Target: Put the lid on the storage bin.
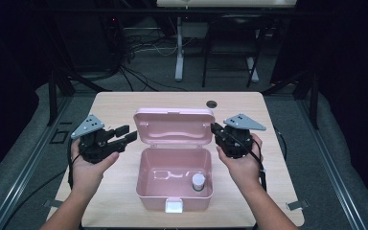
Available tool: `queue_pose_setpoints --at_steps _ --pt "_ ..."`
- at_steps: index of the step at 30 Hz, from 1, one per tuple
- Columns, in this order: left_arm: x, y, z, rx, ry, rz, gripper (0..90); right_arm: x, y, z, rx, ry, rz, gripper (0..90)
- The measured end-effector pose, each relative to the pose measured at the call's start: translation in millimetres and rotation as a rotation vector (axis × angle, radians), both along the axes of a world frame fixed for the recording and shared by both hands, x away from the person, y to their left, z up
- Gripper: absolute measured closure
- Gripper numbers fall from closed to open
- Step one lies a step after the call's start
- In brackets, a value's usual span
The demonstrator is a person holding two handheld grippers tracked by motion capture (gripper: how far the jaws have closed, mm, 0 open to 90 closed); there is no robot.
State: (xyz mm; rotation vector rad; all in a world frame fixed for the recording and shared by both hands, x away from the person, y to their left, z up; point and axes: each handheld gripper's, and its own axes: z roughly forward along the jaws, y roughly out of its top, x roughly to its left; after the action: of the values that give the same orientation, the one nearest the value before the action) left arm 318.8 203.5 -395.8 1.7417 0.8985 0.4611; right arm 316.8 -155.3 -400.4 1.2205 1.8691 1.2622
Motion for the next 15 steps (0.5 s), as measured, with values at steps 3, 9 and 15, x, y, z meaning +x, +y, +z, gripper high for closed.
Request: queue_pose_setpoints --at_steps 3,9,15 --pt "4.1 -4.2 -0.2 0.018 -0.016 0.017 60.7 -1.0 0.1 -0.3 0.001 -0.002 -0.001 86.8" --pt "10.3 -8.4 3.1 0.015 -0.026 0.035 65.9 -2.6 -0.1 -0.6 0.002 -0.004 0.002 86.8" --pt "12.9 -12.1 7.7 0.013 -0.055 0.063 71.1 -4.6 -0.2 -1.7 0.003 -0.012 0.003 86.8"
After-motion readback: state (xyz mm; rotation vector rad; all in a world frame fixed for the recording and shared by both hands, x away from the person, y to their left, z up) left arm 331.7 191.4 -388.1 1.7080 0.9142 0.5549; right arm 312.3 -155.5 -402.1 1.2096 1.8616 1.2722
